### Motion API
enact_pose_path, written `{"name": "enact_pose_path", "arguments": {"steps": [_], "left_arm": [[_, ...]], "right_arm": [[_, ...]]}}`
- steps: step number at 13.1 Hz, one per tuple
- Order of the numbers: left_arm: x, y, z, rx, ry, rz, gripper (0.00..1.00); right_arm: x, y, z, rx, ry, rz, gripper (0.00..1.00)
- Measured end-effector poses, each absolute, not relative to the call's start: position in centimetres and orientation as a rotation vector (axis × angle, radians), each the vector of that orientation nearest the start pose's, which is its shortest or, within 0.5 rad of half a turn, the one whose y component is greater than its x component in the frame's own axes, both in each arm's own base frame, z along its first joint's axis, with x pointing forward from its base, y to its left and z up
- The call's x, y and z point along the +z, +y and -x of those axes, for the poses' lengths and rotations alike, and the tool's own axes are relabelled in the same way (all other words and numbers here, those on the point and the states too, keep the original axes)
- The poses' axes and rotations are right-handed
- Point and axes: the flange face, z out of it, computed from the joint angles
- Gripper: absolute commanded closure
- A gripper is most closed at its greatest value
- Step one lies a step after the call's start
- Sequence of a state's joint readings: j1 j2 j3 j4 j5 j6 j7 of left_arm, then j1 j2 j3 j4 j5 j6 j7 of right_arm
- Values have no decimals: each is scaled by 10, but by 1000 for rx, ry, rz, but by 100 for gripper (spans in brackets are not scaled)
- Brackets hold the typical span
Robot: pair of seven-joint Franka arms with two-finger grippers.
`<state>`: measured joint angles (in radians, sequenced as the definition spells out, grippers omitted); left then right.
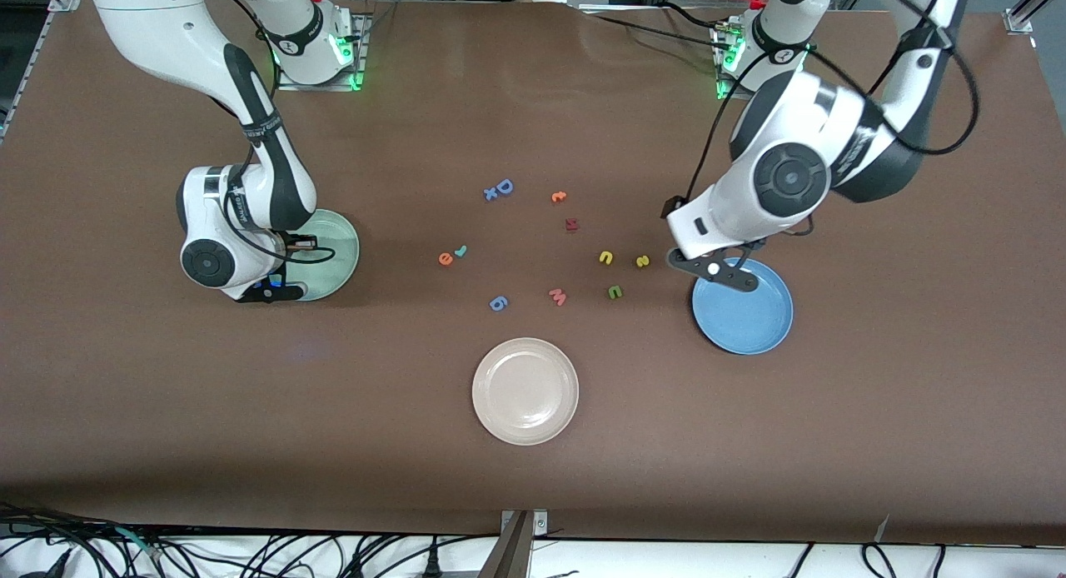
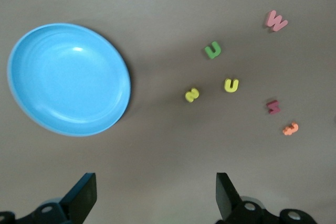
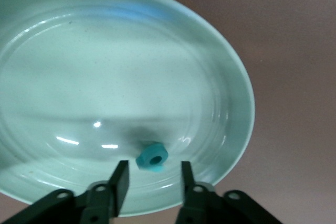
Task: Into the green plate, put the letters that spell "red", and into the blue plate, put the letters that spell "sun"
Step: 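Grasp the e with the right gripper while the left gripper grasps the 2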
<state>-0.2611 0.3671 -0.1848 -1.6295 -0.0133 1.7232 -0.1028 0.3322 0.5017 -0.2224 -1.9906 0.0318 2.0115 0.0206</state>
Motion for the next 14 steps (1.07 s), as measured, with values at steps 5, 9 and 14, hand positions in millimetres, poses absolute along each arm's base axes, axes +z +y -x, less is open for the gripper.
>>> {"name": "enact_pose_path", "arguments": {"steps": [5,9,14], "left_arm": [[321,-299,-573,385,481,3099,0],[264,-310,-560,342,444,3121,0],[200,-296,-526,235,433,3155,0]], "right_arm": [[197,63,-555,702,-114,3172,30],[227,77,-561,615,-137,3171,11],[253,127,-559,531,-17,3180,2]]}}
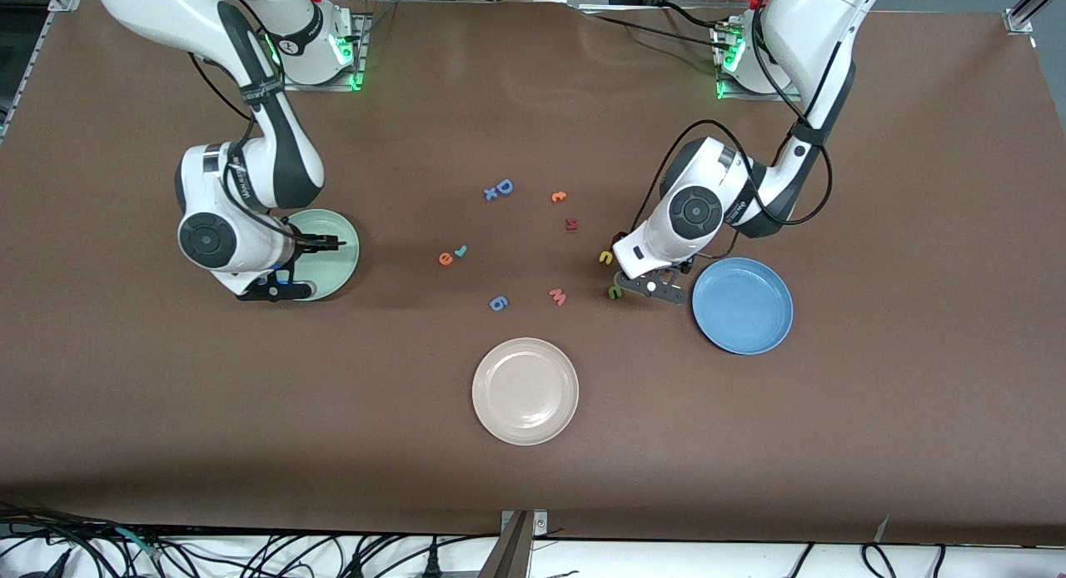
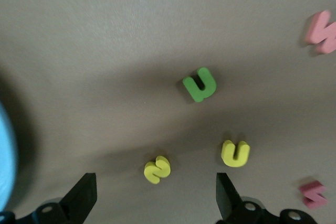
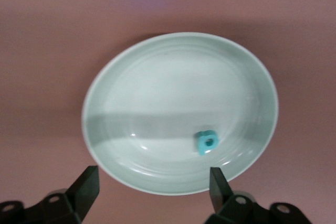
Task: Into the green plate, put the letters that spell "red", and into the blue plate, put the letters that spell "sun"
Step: 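Grasp the e with the right gripper while the left gripper grasps the 2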
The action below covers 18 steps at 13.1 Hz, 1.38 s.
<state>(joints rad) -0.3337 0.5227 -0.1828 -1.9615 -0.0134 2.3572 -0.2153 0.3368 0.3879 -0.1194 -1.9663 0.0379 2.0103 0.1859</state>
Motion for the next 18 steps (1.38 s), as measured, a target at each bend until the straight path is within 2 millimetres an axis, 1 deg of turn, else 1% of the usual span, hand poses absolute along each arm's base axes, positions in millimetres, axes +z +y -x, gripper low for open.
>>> {"name": "enact_pose_path", "arguments": {"steps": [1,2,4,5,6,7,8,10,11,12,13,15,16,18], "left_arm": [[191,-294,-520,220,432,3160,0],[184,-291,-514,219,431,3160,1],[179,-289,-511,227,429,3157,5],[178,-289,-510,229,430,3157,7],[175,-291,-508,230,432,3157,10],[172,-294,-506,232,424,3158,10],[168,-296,-505,234,415,3158,15],[165,-300,-502,240,409,3157,26],[165,-300,-502,238,410,3158,39],[166,-300,-503,235,408,3158,54],[166,-300,-503,234,404,3158,65],[168,-300,-504,229,365,3163,84],[170,-303,-504,225,346,3167,91],[174,-305,-504,218,333,3168,95]], "right_arm": [[258,144,-558,512,36,3183,2],[264,166,-555,490,93,3184,2],[275,207,-550,449,214,3182,2],[280,223,-549,430,266,3177,2],[284,236,-547,410,309,3172,2],[286,245,-546,389,351,3166,2],[287,252,-545,371,396,3160,2],[282,269,-542,331,459,3149,2],[277,280,-540,300,472,3140,2],[267,290,-539,272,470,3132,2],[255,299,-538,252,474,3126,2],[234,312,-534,233,490,3118,2],[227,317,-531,229,498,3116,2],[215,324,-528,217,512,3110,2]]}}
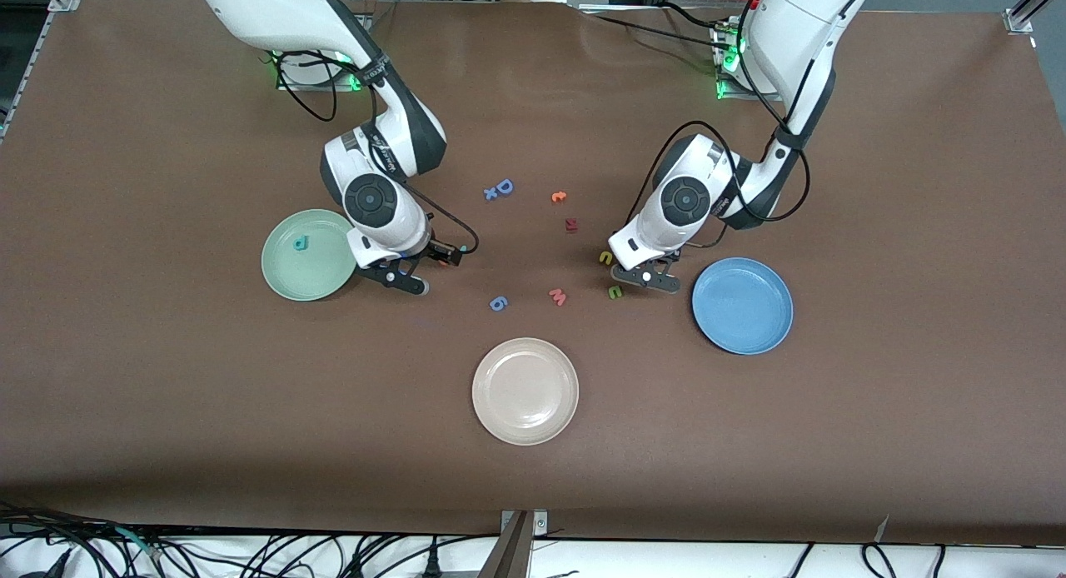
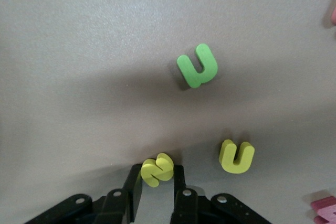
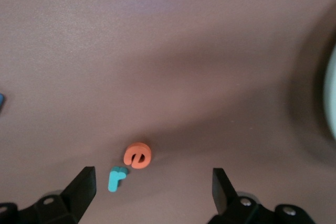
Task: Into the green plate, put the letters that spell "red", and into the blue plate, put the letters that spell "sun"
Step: 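Grasp the e with the right gripper while the left gripper grasps the 2, then put the e on the green plate while the left gripper drops the 2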
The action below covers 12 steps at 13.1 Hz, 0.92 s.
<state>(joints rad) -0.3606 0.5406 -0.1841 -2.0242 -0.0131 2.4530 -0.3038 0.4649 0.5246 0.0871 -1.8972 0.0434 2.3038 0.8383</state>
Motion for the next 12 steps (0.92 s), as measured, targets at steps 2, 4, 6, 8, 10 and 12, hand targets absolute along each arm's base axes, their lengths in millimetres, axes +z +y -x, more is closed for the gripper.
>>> {"name": "enact_pose_path", "arguments": {"steps": [2,4,6,8,10,12], "left_arm": [[173,-305,-503,220,329,3168,96],[173,-305,-504,221,328,3167,96],[184,-303,-507,243,326,3154,96],[215,-299,-515,267,360,3099,93],[245,-286,-524,255,375,3053,90],[257,-272,-530,248,406,3028,91]], "right_arm": [[204,327,-528,191,517,3097,2],[193,328,-527,170,521,3087,2],[185,332,-524,166,529,3084,3],[181,335,-521,171,527,3087,5],[180,335,-521,165,527,3084,13],[178,335,-521,165,527,3084,23]]}}
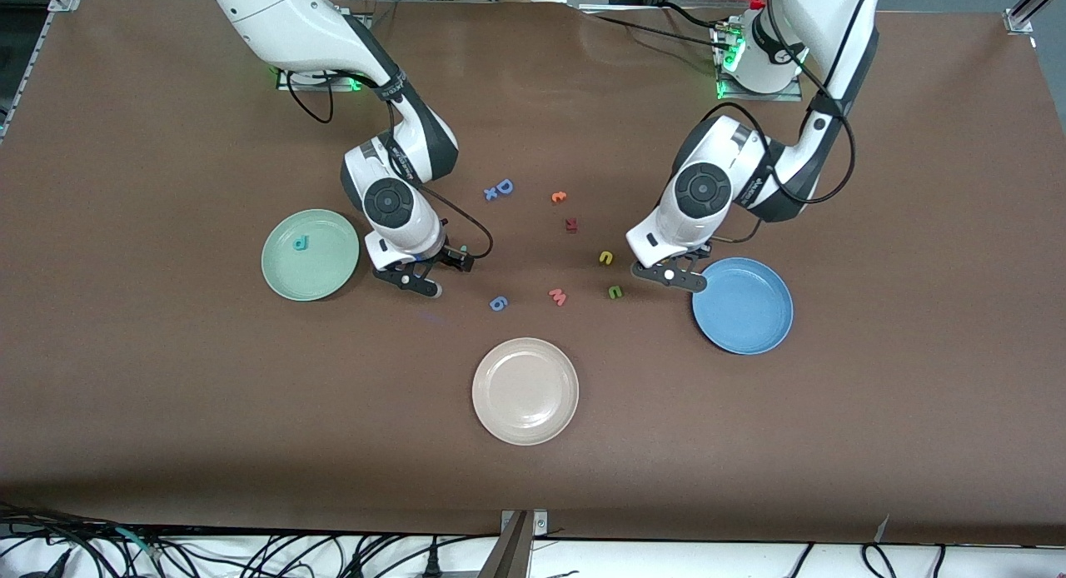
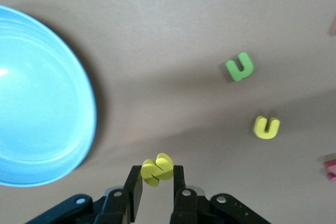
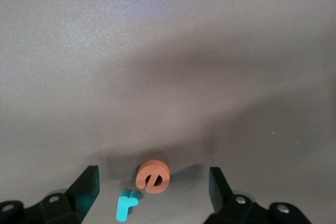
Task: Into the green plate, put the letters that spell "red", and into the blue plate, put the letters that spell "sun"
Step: 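Put the e on the green plate while the left gripper drops the 2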
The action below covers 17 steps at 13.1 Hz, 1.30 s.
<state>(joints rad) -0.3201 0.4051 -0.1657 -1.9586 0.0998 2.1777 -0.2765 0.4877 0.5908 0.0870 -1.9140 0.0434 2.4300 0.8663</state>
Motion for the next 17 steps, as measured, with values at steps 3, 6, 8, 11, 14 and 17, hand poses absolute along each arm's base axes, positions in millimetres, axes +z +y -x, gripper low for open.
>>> {"name": "enact_pose_path", "arguments": {"steps": [3,6,8,11,14,17], "left_arm": [[257,-227,-552,255,497,3019,92],[251,-163,-585,238,593,3001,91],[224,-150,-596,209,605,3023,89],[183,-150,-595,224,609,3040,57],[183,-148,-600,210,601,3046,0],[205,-150,-609,176,606,3044,0]], "right_arm": [[174,335,-519,171,528,3086,28],[171,337,-517,163,522,3083,49],[174,339,-517,153,517,3080,55],[175,340,-518,148,516,3078,58],[175,340,-518,148,515,3078,65],[176,340,-518,146,515,3077,72]]}}
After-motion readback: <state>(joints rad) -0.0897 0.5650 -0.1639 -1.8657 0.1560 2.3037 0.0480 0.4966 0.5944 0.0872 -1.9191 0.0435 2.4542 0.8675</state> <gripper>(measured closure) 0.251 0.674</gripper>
